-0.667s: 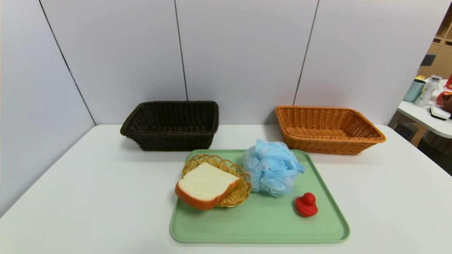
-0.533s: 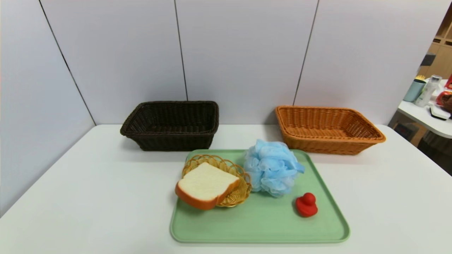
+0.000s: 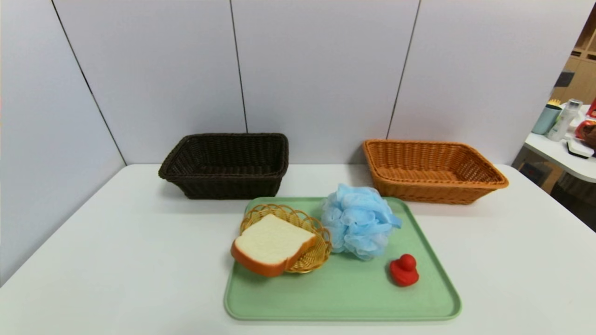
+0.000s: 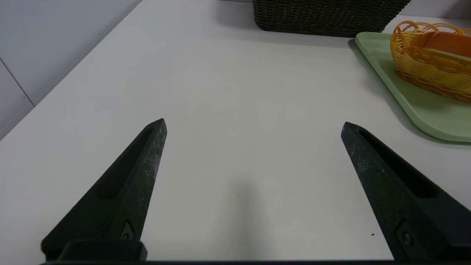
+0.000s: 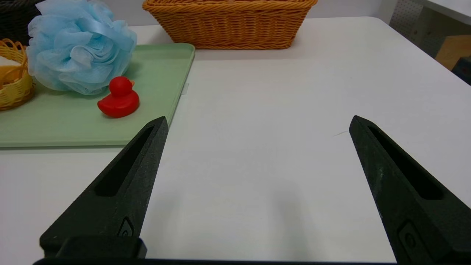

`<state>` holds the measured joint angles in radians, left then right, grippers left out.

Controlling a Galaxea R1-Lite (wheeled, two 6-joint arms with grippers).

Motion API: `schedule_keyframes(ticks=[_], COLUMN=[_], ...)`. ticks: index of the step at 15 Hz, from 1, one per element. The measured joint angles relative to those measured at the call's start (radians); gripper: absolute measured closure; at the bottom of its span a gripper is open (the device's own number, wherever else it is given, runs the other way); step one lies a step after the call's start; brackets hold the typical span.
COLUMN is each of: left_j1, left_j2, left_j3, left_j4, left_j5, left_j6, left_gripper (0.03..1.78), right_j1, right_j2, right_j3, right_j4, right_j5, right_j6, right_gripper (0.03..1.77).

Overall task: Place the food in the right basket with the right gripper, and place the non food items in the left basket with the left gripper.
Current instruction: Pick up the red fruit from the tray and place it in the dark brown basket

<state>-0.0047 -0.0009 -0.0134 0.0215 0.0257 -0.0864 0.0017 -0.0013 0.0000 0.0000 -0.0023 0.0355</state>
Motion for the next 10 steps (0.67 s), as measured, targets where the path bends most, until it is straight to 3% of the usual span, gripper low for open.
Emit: schedule_keyframes(ticks=[10], left_j1=[0.0], left_j2=[0.0], left_j3=[-0.001], left_j4=[0.003], left_j5=[0.001], left_j6=[0.019], left_gripper=[0.12], right_j1=[0.0], right_j2=[0.0], right_j3=[-0.001], right_j4=[0.0], right_j5=[0.002], right_j6=[-0.017], right_gripper=[0.1])
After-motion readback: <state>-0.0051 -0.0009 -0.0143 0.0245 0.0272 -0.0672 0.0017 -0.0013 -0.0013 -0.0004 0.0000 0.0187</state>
